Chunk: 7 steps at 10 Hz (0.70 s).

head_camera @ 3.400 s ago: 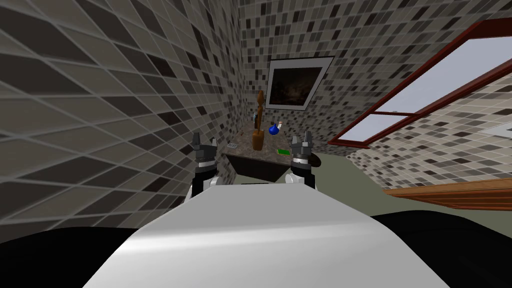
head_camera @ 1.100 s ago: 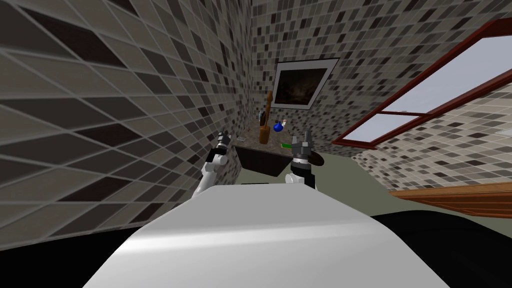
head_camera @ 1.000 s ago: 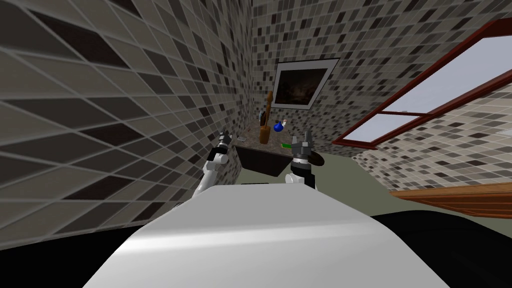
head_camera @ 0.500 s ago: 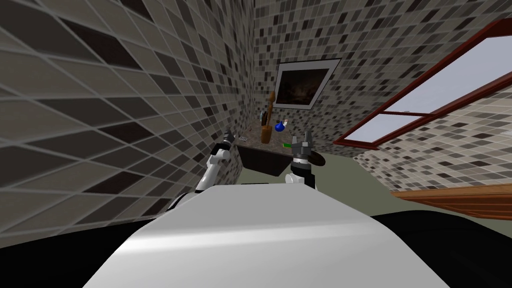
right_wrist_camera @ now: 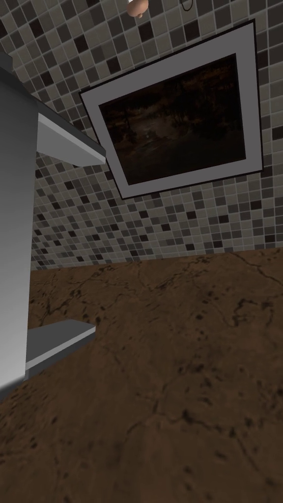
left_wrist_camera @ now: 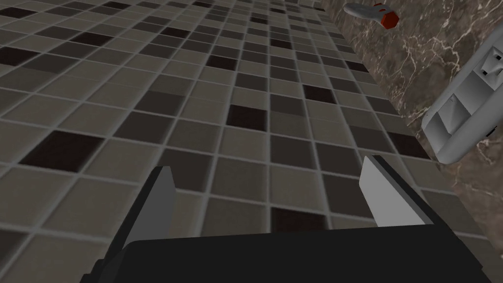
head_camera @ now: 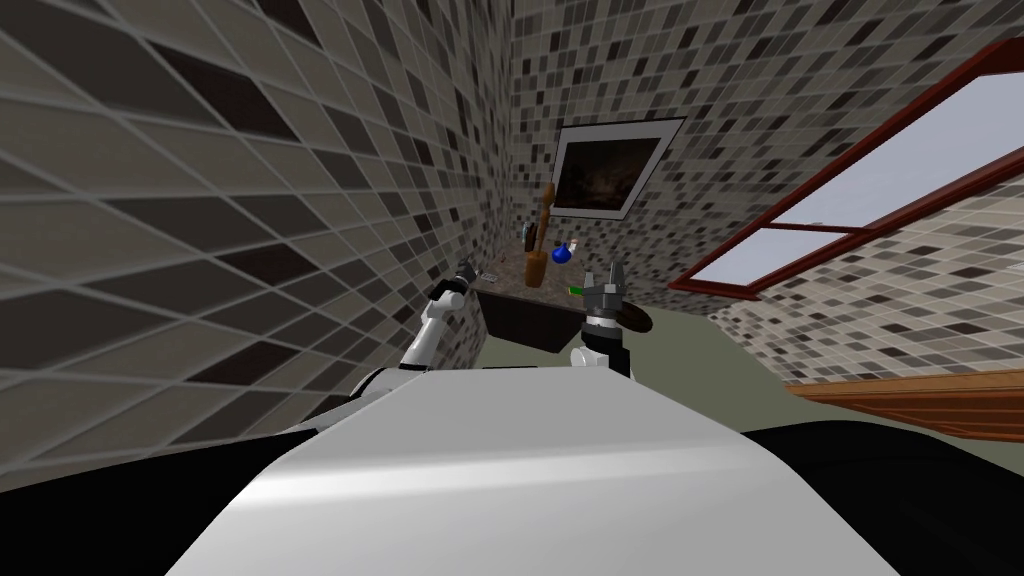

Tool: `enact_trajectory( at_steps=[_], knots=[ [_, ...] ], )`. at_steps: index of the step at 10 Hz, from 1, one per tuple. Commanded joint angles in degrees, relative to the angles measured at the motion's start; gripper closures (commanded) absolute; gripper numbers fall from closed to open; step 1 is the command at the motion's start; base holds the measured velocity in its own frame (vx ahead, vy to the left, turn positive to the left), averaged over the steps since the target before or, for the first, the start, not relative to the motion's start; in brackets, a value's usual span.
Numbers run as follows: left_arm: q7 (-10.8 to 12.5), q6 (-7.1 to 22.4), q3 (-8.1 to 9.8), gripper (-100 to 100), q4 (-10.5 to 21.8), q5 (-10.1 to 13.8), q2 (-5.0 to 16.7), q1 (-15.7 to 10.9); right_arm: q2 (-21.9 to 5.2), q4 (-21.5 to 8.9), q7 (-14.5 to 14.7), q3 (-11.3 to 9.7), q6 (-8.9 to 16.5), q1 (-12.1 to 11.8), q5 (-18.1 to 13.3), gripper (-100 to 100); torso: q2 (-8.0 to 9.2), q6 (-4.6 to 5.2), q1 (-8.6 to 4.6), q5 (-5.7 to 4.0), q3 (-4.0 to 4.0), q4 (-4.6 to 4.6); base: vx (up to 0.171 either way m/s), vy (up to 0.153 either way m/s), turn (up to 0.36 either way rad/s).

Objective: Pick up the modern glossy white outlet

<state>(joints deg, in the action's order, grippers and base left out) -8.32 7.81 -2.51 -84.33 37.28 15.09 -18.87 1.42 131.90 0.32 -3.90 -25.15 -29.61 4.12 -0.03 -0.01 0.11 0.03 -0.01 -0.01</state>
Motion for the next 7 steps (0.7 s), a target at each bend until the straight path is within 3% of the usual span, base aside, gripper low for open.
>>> enact_trajectory(
  at_steps=[1,2,3,4,5,6,7],
  knots=[
    [-1.2,2.2,-1.02,-100,2.9,1.5,0.1,-2.9,0.0,0.0,0.0,0.0,0.0,0.0,0.0,0,0.0,0.0,0.0,0.0,0.0,0.0,0.007,0.042,0.01],
    [-1.2,2.2,-1.02,-100,3.8,1.5,0.1,-2.9,0.0,0.0,0.0,0.0,0.0,0.0,0.0,0,-0.02,0.01,0.01,0.0,-0.01,0.0,0.011,0.035,-0.003],
    [-2.2,4.5,-1.74,-100,6.1,2.7,-0.1,-5.4,0.0,0.0,0.0,0.0,0.0,0.0,0.0,0,-0.03,0.0,-0.01,0.0,-0.02,-0.01,0.021,0.039,0.008],
    [-2.2,4.5,-1.74,-100,6.8,2.7,-0.1,-5.4,0.0,0.0,0.0,0.0,0.0,0.0,0.0,0,-0.07,0.0,0.0,0.0,-0.04,-0.01,0.016,0.037,-0.001],
    [-3.3,6.7,-2.51,-100,8.8,3.8,-0.3,-7.9,0.0,0.0,0.0,0.0,0.0,0.0,0.0,0,-0.05,0.0,0.0,0.0,-0.03,-0.02,0.014,0.046,0.006],
    [-3.3,6.7,-2.51,-100,9.8,3.8,-0.3,-7.9,0.0,0.0,0.0,0.0,0.0,0.0,0.0,0,-0.05,0.0,0.02,0.0,-0.03,-0.01,0.013,0.04,-0.004],
    [-4.4,8.9,-3.31,-100,11.3,4.8,-0.5,-10.0,0.0,0.0,0.0,0.0,0.0,0.0,0.0,0,-0.04,-0.01,0.01,0.01,-0.02,-0.01,0.018,0.048,0.004]
  ],
)
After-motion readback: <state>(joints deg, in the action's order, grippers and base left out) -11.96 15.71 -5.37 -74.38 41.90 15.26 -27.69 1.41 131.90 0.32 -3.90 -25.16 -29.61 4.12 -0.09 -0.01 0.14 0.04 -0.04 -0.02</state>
